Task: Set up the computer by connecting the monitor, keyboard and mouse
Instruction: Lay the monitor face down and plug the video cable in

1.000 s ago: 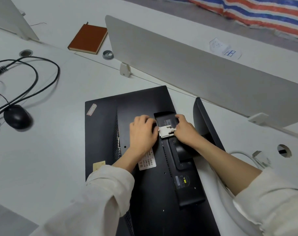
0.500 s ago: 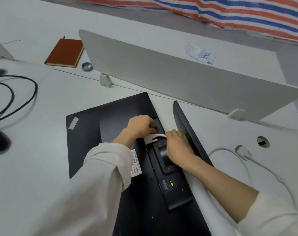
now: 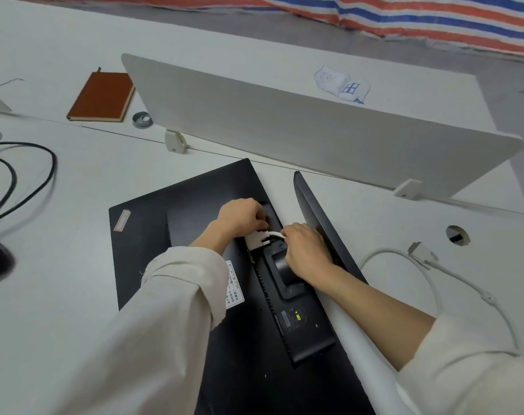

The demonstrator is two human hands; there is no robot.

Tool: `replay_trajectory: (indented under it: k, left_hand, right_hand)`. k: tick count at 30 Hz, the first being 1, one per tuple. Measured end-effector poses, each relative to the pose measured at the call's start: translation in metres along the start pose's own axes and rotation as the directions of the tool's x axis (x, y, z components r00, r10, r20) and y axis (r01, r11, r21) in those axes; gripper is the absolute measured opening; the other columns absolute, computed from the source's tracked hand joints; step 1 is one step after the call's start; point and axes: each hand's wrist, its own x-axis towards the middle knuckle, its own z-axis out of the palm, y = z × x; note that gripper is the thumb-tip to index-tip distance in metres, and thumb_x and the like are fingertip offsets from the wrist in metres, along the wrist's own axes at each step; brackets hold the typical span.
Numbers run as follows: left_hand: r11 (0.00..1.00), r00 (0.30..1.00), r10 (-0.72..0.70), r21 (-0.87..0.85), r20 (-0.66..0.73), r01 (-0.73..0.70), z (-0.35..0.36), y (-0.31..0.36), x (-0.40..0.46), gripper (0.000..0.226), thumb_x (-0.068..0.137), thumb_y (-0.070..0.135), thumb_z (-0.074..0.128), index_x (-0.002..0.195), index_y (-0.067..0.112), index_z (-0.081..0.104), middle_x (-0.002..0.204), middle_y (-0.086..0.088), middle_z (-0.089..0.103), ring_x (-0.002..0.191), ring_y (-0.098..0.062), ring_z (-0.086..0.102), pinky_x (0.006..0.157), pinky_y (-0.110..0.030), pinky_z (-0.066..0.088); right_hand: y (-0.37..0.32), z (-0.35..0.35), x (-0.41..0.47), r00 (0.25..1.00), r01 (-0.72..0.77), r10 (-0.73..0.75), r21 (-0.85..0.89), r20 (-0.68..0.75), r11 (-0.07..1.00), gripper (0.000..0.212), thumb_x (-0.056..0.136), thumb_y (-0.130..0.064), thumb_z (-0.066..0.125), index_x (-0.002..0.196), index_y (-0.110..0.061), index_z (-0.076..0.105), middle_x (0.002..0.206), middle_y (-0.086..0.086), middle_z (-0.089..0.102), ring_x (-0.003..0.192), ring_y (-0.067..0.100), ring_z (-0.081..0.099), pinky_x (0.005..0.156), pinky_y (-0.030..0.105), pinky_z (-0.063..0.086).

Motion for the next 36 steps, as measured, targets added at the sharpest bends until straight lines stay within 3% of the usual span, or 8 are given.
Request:
replay_trajectory:
  k: [4,9,12,15,20,26,32,36]
  left_hand:
    - [0.998,0.999,0.040,0.049,0.003,-0.040,0.003,-0.002,-0.003,0.024,0.092,0.032,0.050,0.097,0.017,0.068,0.098,-0.006,0.066,0.090,-0.025,0.058,0.067,-0.028,0.038]
    - [1.000,1.000,0.011,-0.001,-0.025,-0.011,0.006,0.000,-0.001,0.027,0.085,0.042,0.061,0.096,0.018,0.066,0.097,0.000,0.065,0.092,-0.021,0.059,0.069,-0.028,0.041]
    - [1.000,0.999,0.003,0.013,-0.038,-0.002,0.006,0.003,0.000,0.023,0.087,0.036,0.060,0.096,0.016,0.066,0.099,-0.001,0.066,0.094,-0.022,0.059,0.069,-0.028,0.040]
    - [0.998,0.999,0.039,0.056,-0.026,-0.037,0.007,0.001,-0.002,0.025,0.092,0.032,0.052,0.098,0.014,0.068,0.101,-0.006,0.067,0.096,-0.026,0.056,0.070,-0.029,0.037]
    - [0.998,0.999,0.013,0.057,0.033,-0.014,0.004,0.003,-0.002,0.032,0.089,0.046,0.055,0.094,0.016,0.064,0.091,-0.001,0.062,0.090,-0.023,0.057,0.069,-0.029,0.038]
    - [0.996,0.996,-0.087,-0.008,0.021,0.087,0.002,0.008,0.003,0.017,0.083,0.038,0.065,0.084,0.021,0.064,0.091,0.000,0.065,0.087,-0.022,0.060,0.065,-0.028,0.041]
    - [0.998,1.000,0.027,0.059,-0.003,-0.026,0.005,-0.001,-0.002,0.028,0.094,0.035,0.048,0.094,0.014,0.067,0.098,-0.006,0.067,0.094,-0.026,0.058,0.071,-0.030,0.038]
    - [0.997,0.997,0.049,0.055,-0.052,-0.046,0.008,-0.001,-0.002,0.029,0.088,0.044,0.057,0.098,0.018,0.066,0.099,-0.001,0.066,0.095,-0.022,0.059,0.078,-0.032,0.043]
  right_hand:
    - [0.000,0.001,-0.001,1.000,0.018,-0.019,-0.027,-0.013,0.999,0.029,0.090,-0.001,0.042,0.114,-0.008,0.056,0.115,0.008,0.058,0.109,0.025,0.049,0.091,0.029,0.035]
    - [-0.003,-0.001,-0.005,0.998,0.069,-0.065,-0.169,0.026,0.983,0.030,0.086,0.002,0.044,0.113,-0.005,0.054,0.114,0.012,0.057,0.108,0.030,0.049,0.092,0.035,0.037]
    - [-0.006,0.003,-0.004,0.982,0.126,-0.158,-0.267,-0.103,0.955,0.026,0.053,0.003,0.075,0.075,-0.006,0.065,0.072,0.010,0.063,0.067,0.028,0.060,0.060,0.032,0.050]
    - [-0.004,0.008,-0.003,0.982,0.124,-0.162,-0.306,-0.102,0.944,0.038,0.026,0.001,0.082,0.055,-0.012,0.062,0.051,0.003,0.055,0.043,0.021,0.053,0.042,0.022,0.042]
    - [-0.002,0.012,-0.004,0.981,0.136,-0.171,-0.310,-0.088,0.941,0.030,0.041,0.000,0.080,0.065,-0.011,0.065,0.059,0.004,0.061,0.051,0.022,0.057,0.048,0.026,0.045]
    - [0.000,0.014,-0.002,0.964,0.168,-0.219,-0.291,-0.151,0.942,0.036,0.030,0.000,0.083,0.057,-0.013,0.062,0.052,0.002,0.056,0.044,0.019,0.053,0.044,0.022,0.043]
    - [0.001,0.018,-0.001,0.954,0.157,-0.221,-0.287,-0.204,0.945,0.038,0.027,0.000,0.082,0.055,-0.014,0.061,0.052,0.001,0.055,0.044,0.019,0.053,0.044,0.021,0.042]
    - [0.004,0.019,-0.001,0.943,0.173,-0.237,-0.268,-0.232,0.948,0.039,0.026,0.001,0.081,0.056,-0.014,0.061,0.053,0.000,0.055,0.045,0.019,0.054,0.045,0.020,0.042]
